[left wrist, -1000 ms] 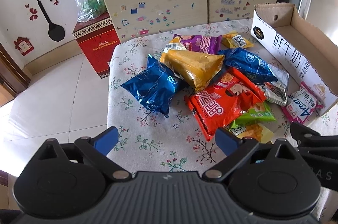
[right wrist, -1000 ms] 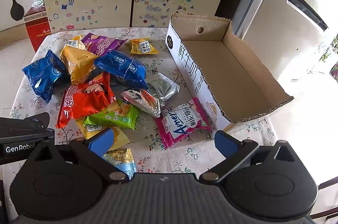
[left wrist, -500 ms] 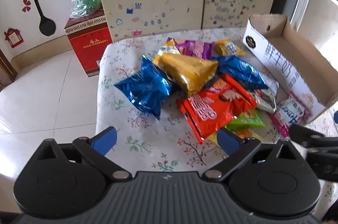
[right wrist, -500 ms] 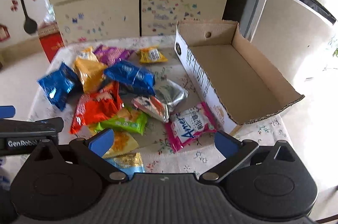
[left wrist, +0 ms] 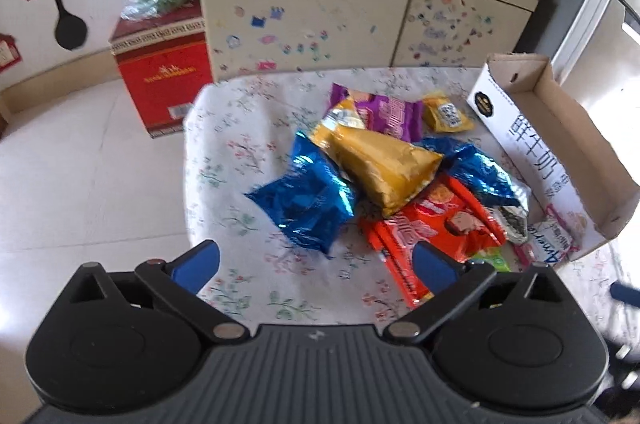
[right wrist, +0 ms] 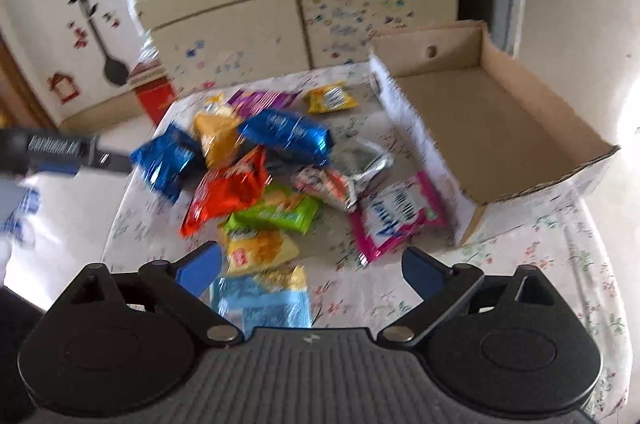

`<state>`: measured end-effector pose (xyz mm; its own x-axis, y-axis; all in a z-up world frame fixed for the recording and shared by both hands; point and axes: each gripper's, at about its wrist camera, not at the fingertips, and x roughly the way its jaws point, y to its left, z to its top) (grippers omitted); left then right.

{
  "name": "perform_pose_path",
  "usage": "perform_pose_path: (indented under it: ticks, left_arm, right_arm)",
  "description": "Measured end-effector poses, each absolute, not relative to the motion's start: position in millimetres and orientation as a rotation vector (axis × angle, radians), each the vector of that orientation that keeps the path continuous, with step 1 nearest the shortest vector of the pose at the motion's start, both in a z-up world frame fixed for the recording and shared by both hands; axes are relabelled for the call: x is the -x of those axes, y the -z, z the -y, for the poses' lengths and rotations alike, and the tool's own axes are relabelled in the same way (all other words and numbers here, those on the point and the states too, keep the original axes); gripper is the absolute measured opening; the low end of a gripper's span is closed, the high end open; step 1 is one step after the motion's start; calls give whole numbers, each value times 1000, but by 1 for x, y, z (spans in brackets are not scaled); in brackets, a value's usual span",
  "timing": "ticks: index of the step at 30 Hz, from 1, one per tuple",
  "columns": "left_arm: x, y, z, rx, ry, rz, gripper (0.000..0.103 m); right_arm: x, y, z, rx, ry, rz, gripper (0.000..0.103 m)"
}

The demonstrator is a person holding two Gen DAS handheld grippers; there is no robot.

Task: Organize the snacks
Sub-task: 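Lower the left tool onto the red snack bag while the right tool approaches the light-blue pack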

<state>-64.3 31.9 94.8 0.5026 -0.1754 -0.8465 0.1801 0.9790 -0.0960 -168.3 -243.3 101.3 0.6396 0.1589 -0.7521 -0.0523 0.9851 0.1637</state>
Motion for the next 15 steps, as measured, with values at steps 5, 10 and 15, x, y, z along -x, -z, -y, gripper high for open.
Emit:
perform_pose_path:
  ticks: [5, 10, 15]
  left_arm:
    - [53, -85, -15, 86, 282, -1058, 101]
    - [41, -82, 11, 93, 292, -1047, 101]
    - [30, -70, 39, 96, 292, -1067, 101]
  right_arm:
    - [172, -88, 231, -93, -211, -910, 88]
    - [167, -73, 224, -84, -233, -946, 80]
    - [166, -64, 225, -107, -228, -968, 73]
